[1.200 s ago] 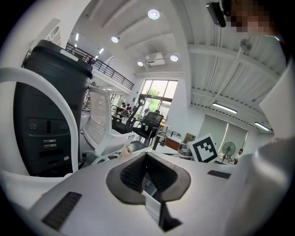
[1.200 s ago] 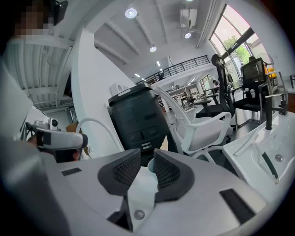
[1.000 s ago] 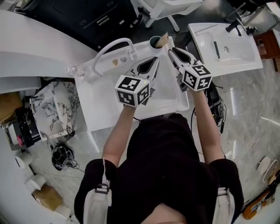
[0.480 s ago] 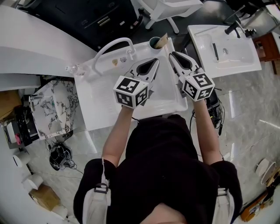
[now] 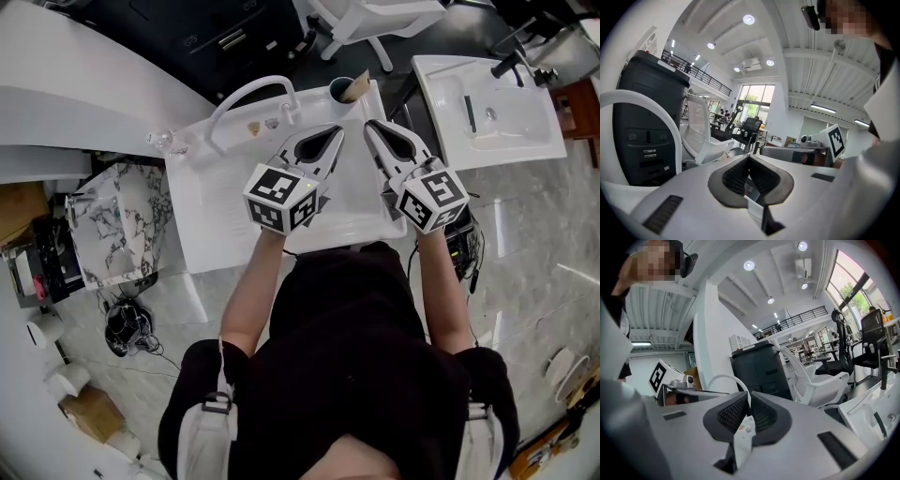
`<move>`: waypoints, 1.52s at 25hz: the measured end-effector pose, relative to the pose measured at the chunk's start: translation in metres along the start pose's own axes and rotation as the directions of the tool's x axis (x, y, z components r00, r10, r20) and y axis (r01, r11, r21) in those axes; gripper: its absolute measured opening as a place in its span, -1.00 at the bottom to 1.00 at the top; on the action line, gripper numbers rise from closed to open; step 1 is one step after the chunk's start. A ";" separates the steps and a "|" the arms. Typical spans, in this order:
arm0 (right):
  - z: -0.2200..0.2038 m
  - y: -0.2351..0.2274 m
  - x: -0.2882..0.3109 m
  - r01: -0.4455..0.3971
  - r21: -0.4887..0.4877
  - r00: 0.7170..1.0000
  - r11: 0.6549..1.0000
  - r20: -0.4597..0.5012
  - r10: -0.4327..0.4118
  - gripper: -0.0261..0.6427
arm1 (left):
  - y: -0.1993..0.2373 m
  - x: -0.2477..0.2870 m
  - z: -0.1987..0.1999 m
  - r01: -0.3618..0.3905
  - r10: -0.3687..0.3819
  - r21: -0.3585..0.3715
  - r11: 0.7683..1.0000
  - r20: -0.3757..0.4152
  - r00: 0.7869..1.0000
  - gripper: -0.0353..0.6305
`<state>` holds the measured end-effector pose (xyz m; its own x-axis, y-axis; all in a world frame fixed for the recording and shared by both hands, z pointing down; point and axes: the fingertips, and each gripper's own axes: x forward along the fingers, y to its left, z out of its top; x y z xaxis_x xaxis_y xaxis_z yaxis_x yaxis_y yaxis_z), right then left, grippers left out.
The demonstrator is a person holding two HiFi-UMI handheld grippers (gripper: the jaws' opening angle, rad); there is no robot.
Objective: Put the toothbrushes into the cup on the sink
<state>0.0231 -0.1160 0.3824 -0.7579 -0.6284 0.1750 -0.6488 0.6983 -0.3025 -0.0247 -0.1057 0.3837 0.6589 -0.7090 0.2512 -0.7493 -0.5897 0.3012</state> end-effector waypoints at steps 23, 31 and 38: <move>-0.001 0.008 0.005 -0.005 -0.040 1.000 0.999 -0.028 0.004 -0.82 | 0.002 0.004 -0.004 -0.006 0.006 -0.023 1.000 0.006 1.000 -0.85; -0.003 0.011 0.004 -0.003 -0.051 1.000 0.999 -0.029 0.002 -0.83 | -0.003 0.002 -0.005 0.002 -0.002 -0.020 1.000 0.005 1.000 -0.85; -0.003 0.013 0.007 -0.006 -0.056 1.000 0.998 -0.031 0.004 -0.83 | 0.001 0.000 -0.005 -0.002 0.002 -0.022 1.000 0.008 1.000 -0.85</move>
<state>0.0094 -0.1104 0.3823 -0.7623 -0.6147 0.2024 -0.6471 0.7200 -0.2507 -0.0251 -0.1046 0.3889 0.6566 -0.7135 0.2444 -0.7492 -0.5795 0.3208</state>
